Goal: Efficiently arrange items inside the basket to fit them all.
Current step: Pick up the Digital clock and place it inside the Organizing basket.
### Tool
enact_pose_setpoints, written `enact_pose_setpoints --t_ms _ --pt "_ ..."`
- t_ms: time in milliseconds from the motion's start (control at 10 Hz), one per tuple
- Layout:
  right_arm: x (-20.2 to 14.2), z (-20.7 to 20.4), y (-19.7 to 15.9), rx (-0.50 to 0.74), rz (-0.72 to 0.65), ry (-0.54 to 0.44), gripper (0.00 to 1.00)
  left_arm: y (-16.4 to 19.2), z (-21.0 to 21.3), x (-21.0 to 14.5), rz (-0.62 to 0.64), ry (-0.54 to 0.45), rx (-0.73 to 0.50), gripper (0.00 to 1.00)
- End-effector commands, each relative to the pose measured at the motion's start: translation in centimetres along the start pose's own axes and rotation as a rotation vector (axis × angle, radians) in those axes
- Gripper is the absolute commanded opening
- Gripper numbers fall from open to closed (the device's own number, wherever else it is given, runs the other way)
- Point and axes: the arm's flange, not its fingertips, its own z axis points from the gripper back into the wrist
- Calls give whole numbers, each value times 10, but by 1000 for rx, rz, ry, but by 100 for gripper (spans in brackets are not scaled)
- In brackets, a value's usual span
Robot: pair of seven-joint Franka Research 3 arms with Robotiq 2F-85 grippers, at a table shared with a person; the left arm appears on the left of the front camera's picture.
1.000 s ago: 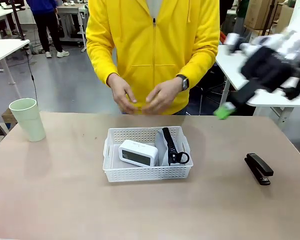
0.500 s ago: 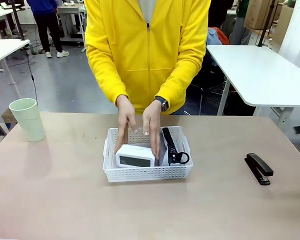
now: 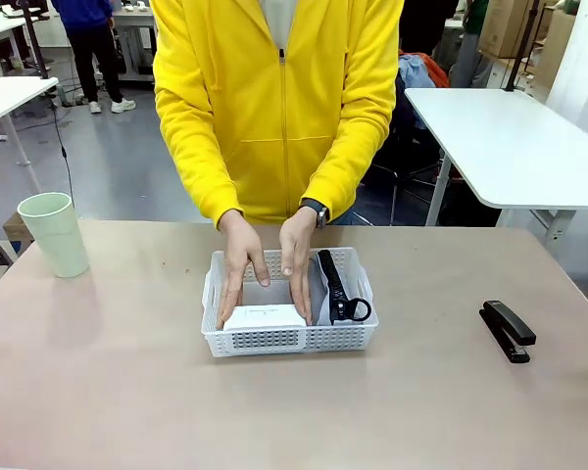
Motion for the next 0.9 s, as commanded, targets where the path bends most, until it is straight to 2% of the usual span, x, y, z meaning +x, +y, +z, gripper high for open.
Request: enact_pose_setpoints --t_ms 0,800 --pt "10 -6 24 7 4 5 100 -1 -1 1 -23 -15 -26 100" --pt "10 -6 24 7 4 5 100 -1 -1 1 -23 -15 -26 100"
